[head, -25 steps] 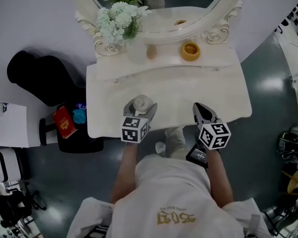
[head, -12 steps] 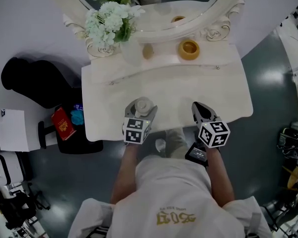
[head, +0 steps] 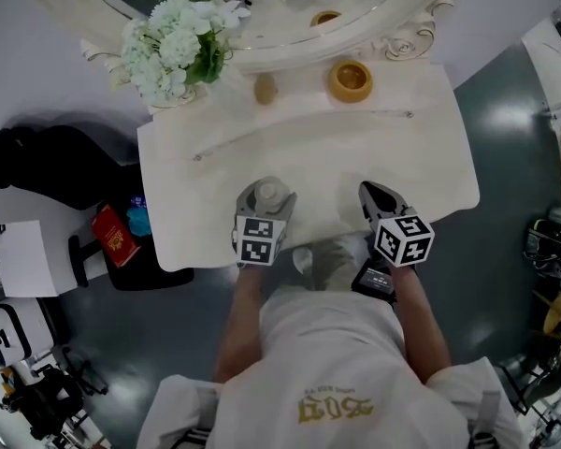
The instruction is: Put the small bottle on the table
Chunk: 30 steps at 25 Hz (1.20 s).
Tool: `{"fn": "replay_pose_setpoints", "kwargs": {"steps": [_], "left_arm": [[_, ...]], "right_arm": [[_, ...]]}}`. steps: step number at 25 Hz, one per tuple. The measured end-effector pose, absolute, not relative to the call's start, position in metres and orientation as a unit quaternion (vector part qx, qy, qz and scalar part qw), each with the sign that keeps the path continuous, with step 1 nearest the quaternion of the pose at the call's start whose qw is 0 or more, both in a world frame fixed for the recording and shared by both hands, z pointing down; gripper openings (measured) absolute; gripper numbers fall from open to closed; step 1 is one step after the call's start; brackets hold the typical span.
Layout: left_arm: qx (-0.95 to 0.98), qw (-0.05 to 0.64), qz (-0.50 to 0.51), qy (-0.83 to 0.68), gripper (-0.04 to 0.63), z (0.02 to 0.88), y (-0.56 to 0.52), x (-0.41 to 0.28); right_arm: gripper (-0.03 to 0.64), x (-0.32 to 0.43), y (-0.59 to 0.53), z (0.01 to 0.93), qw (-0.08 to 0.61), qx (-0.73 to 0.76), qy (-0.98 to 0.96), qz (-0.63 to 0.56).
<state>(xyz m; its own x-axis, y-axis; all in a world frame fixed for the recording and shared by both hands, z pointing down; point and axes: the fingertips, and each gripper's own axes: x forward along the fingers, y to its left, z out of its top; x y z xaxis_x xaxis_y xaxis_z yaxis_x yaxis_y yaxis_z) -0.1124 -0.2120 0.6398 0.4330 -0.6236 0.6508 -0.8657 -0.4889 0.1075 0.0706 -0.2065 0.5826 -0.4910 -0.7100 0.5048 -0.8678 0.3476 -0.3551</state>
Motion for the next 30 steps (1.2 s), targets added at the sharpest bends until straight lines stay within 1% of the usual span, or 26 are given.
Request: {"fn": "replay_pose_setpoints", "kwargs": {"steps": [14, 22, 30], "left_arm": [[0.819, 0.223, 0.306, -0.430, 0.347, 0.665, -0.238, -0.092], [0.818, 0.188, 0.330, -0.431, 0.345, 0.672, -0.254, -0.086], [0.812, 0.209, 0.330, -0.434, 0.348, 0.675, -0.256, -0.085]], "right_arm": [[0.014, 0.083, -0.228, 0.604, 0.150, 0.491, -0.796, 0.319], [0.014, 0.092, -0.232, 0.605, 0.150, 0.500, -0.789, 0.324], [0.012, 0.092, -0.237, 0.602, 0.147, 0.502, -0.790, 0.318]]}}
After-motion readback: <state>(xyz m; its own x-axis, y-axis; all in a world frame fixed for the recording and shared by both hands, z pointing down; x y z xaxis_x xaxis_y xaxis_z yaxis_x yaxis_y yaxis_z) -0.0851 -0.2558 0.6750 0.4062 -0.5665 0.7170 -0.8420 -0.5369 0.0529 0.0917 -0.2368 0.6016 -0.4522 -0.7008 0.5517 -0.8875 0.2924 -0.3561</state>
